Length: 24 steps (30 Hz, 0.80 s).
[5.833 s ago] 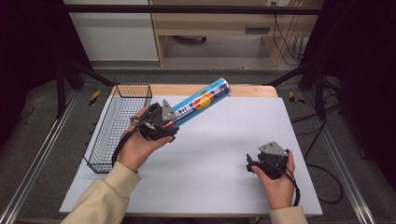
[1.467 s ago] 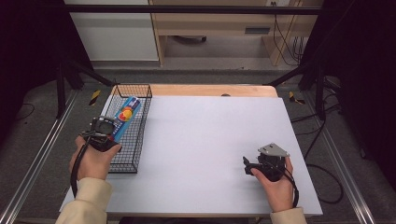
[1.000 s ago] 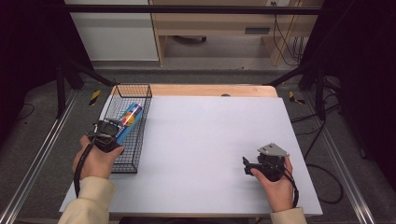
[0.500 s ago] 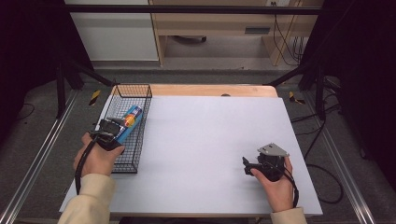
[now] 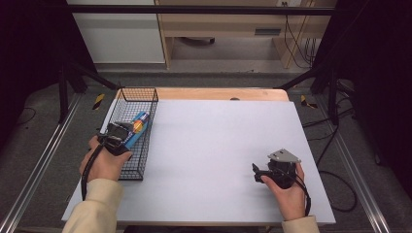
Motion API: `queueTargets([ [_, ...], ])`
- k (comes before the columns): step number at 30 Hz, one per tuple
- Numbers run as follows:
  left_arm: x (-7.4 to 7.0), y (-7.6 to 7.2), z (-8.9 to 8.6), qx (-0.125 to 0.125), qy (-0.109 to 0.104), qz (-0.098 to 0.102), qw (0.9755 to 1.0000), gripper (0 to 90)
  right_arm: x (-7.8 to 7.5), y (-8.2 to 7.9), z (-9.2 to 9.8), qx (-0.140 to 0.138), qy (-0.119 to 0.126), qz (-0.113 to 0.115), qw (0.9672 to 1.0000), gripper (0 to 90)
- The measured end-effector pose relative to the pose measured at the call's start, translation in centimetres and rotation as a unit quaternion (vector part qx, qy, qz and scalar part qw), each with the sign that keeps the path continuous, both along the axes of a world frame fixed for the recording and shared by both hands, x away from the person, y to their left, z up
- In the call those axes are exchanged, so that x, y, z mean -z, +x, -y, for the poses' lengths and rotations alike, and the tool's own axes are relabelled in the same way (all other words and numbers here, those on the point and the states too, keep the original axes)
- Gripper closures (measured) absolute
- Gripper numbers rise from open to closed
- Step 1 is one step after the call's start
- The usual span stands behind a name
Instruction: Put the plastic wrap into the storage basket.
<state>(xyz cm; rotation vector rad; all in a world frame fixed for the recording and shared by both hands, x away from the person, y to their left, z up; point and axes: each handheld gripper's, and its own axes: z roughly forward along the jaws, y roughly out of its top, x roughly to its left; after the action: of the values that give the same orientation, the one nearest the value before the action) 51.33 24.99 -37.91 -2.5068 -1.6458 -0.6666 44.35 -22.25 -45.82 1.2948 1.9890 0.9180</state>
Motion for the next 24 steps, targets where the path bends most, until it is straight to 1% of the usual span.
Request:
queueTargets([
  [7, 0.02, 0.03, -0.04, 0.001, -0.001, 0.000, 1.0000, 31.5, 0.05, 0.03, 0.03, -0.002, -0.003, 0.003, 1.0000, 7.3],
  [13, 0.03, 0.11, -0.13, 0.001, -0.003, -0.001, 1.0000, 31.4, 0.08, 0.04, -0.06, -0.004, -0.004, 0.000, 1.0000, 7.2],
  [24, 0.10, 0.12, 0.02, 0.003, 0.003, -0.001, 1.0000, 31.2, 0.18, 0.08, -0.10, -0.008, -0.006, -0.002, 0.9999, 7.1],
])
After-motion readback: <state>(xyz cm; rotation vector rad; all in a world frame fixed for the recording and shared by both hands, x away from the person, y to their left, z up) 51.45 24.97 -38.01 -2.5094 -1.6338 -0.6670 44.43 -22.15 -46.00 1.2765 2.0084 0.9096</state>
